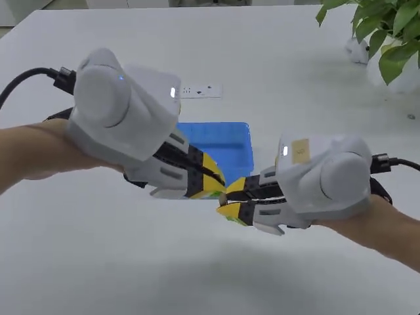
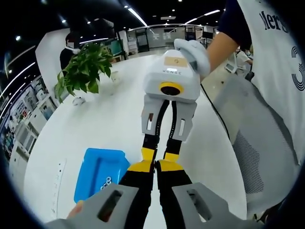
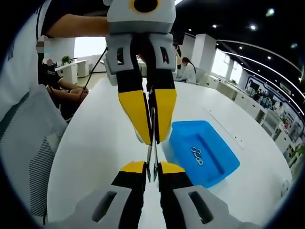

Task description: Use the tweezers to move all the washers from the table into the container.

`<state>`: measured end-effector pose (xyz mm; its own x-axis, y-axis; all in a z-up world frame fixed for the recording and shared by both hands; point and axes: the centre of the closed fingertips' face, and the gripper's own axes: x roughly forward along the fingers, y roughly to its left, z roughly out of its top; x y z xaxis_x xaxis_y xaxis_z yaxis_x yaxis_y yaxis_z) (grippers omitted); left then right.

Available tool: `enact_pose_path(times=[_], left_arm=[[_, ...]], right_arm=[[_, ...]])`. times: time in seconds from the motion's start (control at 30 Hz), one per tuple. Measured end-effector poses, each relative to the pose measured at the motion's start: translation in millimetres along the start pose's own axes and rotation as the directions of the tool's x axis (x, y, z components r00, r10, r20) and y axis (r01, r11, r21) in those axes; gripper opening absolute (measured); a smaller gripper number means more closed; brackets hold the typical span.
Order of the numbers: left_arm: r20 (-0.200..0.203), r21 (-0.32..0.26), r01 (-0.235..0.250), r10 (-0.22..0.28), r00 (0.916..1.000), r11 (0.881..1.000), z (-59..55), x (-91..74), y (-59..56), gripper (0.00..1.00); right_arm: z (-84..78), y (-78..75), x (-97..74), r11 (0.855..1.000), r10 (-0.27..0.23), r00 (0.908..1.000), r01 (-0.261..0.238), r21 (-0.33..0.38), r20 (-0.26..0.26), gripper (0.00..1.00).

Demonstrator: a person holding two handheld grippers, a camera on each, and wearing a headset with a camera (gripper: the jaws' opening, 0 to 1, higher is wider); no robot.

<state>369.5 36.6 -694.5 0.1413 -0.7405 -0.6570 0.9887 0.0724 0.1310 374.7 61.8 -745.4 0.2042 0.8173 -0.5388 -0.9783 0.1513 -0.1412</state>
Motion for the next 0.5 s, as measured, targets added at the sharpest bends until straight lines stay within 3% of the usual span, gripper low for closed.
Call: enact_pose_path(times=[0.5], left_arm=[[-0.012, -0.020, 0.016, -0.017, 0.9998, 1.000, -12.3, 17.6, 9.0, 0.06]], right_arm=[[-18.5, -9.9, 12.0, 1.000, -0.011, 0.9998, 0.011, 0.013, -0.015, 0.11]])
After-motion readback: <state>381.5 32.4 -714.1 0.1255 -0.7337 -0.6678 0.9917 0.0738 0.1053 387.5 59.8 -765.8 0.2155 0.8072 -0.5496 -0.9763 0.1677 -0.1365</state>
